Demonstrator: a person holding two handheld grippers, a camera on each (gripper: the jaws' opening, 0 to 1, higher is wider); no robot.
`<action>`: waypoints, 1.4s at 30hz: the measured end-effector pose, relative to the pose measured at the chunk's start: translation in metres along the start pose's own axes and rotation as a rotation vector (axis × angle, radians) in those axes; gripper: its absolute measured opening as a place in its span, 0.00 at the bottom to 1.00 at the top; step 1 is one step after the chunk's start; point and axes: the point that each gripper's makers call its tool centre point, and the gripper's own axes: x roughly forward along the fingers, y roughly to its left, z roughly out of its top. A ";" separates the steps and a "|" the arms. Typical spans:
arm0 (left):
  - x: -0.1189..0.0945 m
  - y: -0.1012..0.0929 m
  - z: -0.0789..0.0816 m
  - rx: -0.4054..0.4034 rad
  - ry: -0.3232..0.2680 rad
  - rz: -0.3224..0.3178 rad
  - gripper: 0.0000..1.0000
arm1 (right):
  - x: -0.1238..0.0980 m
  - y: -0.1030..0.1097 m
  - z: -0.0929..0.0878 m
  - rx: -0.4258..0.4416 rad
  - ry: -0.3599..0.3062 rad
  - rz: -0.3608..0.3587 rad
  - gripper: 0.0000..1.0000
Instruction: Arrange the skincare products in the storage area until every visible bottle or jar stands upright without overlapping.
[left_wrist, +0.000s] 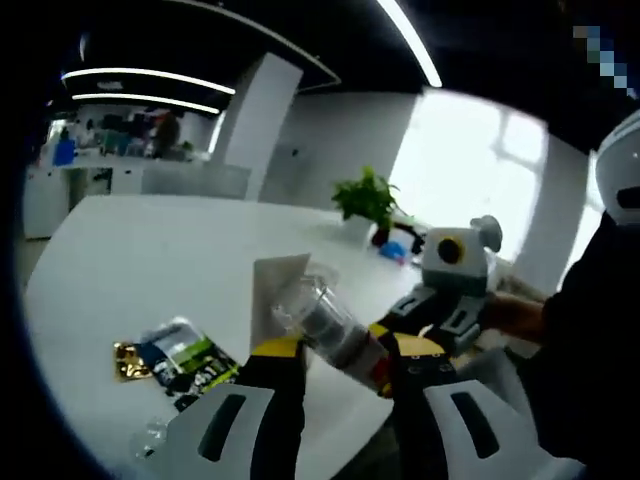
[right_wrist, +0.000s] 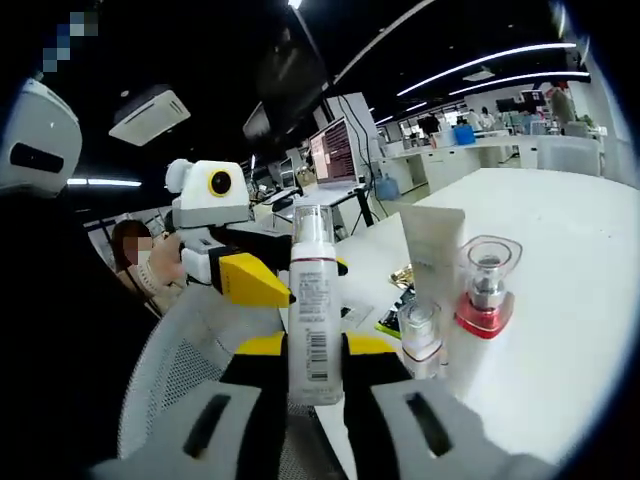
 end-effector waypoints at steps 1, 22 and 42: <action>0.000 0.000 0.001 -0.014 -0.008 -0.005 0.27 | 0.000 0.000 0.001 0.001 -0.004 -0.001 0.19; 0.013 -0.004 0.000 -0.068 -0.015 -0.075 0.26 | 0.009 0.007 -0.004 -0.012 0.027 0.032 0.19; 0.027 0.004 -0.028 0.031 0.128 -0.057 0.23 | 0.019 -0.015 -0.038 -0.139 0.202 -0.046 0.19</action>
